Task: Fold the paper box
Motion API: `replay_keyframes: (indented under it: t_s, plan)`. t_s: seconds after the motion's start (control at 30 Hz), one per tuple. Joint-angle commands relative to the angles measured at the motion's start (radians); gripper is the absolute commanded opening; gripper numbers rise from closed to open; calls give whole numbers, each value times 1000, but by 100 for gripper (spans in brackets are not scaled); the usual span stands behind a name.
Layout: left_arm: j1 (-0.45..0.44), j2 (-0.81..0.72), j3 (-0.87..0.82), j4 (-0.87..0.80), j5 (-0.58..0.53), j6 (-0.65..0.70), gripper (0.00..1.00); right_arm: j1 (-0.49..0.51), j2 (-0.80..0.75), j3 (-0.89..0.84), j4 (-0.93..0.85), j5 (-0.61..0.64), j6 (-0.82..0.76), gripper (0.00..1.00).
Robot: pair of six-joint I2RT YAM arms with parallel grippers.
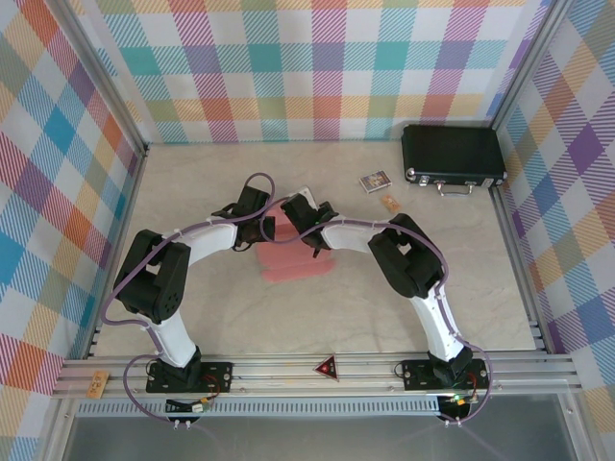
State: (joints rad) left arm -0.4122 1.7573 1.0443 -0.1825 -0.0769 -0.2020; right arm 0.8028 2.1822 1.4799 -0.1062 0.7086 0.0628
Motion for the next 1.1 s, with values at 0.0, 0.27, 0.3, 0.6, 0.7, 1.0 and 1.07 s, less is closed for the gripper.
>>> replay_keyframes:
  t_s: [0.0,0.27,0.3,0.6,0.7,1.0,1.07]
  plan:
    - [-14,-2,19,-5,-3,-10,0,6,-59,-29,-13,-32,-8,66]
    - [-16,6,27,-11,-13,-33,0,6,-161,-138,36,-114,-45,73]
    - [-15,7,29,-12,-14,-37,0,6,-168,-145,35,-124,-50,74]
    - [-16,14,61,-60,-31,-91,0,7,-306,-239,-10,-208,-16,78]
    - [-16,12,69,-73,-28,-131,0,7,-401,-289,-23,-225,-1,78]
    - [-15,-58,49,-19,-27,-502,0,-40,-662,-423,-86,-372,108,79]
    - [-16,-86,27,5,-21,-620,0,-61,-710,-446,-95,-413,144,79]
